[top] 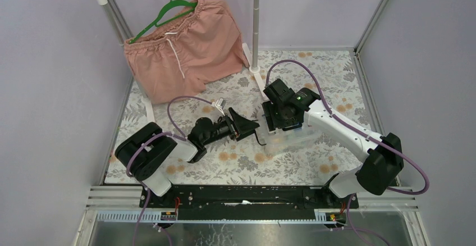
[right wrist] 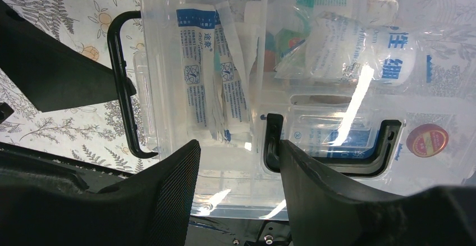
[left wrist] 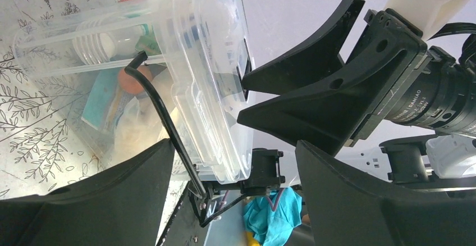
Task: Organize the medicine kit
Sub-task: Close the medicine box at the center of the board.
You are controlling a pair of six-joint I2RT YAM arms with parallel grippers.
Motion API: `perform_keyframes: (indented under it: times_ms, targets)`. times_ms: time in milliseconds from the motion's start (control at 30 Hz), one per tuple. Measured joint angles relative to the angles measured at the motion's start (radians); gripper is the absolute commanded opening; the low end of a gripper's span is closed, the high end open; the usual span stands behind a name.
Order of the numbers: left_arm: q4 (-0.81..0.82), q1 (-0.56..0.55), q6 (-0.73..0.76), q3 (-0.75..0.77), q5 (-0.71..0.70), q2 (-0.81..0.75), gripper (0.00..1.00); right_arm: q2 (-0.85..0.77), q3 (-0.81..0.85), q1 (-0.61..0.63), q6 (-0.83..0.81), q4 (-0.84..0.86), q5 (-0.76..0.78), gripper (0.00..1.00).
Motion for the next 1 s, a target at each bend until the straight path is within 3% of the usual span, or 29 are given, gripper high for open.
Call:
perform_keyframes:
  times_ms: [333,567,800,1000]
  targets:
    - [-0.054,0.0,0.026,0.024,0.0,-0.034,0.7,0.0,0.0,0.0,-0.002,0.001,-0.002,0.62]
    - [-0.047,0.0,0.022,0.03,0.006,0.003,0.54,0.0,-0.002,0.0,-0.002,0.004,-0.004,0.62]
    - [-0.051,0.0,0.02,0.032,0.014,0.011,0.27,0.0,-0.003,0.0,-0.002,0.005,-0.004,0.62]
    - [-0.066,0.001,0.023,0.032,0.014,0.025,0.1,0.0,-0.004,0.0,-0.002,0.005,-0.005,0.62]
